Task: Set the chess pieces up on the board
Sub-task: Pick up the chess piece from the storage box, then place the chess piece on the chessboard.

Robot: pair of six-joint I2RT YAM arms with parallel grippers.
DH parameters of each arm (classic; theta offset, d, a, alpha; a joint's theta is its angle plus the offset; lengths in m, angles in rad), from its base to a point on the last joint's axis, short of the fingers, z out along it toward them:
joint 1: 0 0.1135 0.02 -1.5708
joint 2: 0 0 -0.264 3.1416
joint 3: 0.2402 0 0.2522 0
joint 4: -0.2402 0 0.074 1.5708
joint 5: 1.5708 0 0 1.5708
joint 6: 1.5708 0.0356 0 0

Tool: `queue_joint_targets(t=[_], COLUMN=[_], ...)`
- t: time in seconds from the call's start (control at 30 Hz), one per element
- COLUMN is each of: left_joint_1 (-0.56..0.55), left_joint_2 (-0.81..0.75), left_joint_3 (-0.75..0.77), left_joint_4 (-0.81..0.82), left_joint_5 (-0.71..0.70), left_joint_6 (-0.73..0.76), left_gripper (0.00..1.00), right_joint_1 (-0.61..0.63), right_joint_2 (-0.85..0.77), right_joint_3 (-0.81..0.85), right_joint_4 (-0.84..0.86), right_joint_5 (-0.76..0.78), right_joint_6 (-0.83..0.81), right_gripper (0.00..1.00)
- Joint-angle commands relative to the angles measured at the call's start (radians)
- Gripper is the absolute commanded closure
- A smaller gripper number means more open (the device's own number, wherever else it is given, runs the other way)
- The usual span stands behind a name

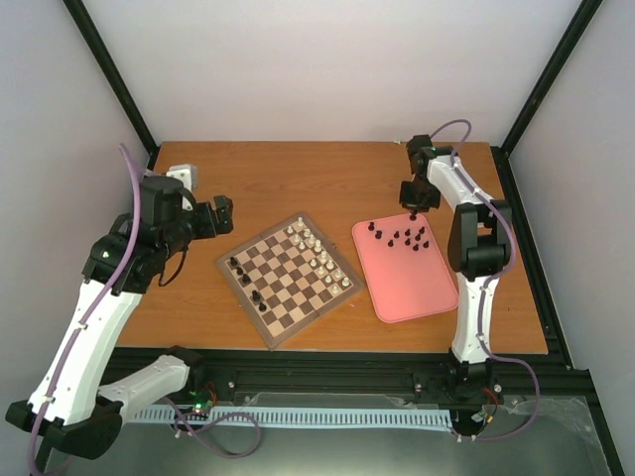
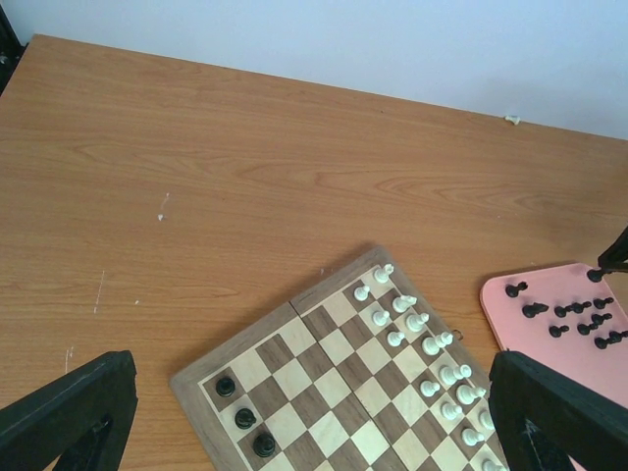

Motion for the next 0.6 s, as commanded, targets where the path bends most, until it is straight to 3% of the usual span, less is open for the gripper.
queue_joint_targets(t=[0.0,0.27,0.57], left_joint_1=[0.003,0.003,0.003], left_joint_2=[-0.028,-0.071,-0.141], left_joint_3=[0.009,0.005,-0.003], left_joint_4=[0.0,-0.027,-0.054], left_joint_5=[0.01,0.019,0.029], left_joint_6=[-0.009,-0.015,-0.029], left_gripper=[0.0,0.0,0.0], right_joint_1=[0.038,0.312,0.678], right_joint_2=[-0.178,-0.237,-0.089], right_joint_3=[0.003,0.095,0.285], right_joint_4=[-0.021,-0.1,-0.151], right_joint_5=[-0.052,-0.096,-0.122], right_joint_6=[0.02,0.085,0.139], right_gripper=[0.97,0.97,0.97])
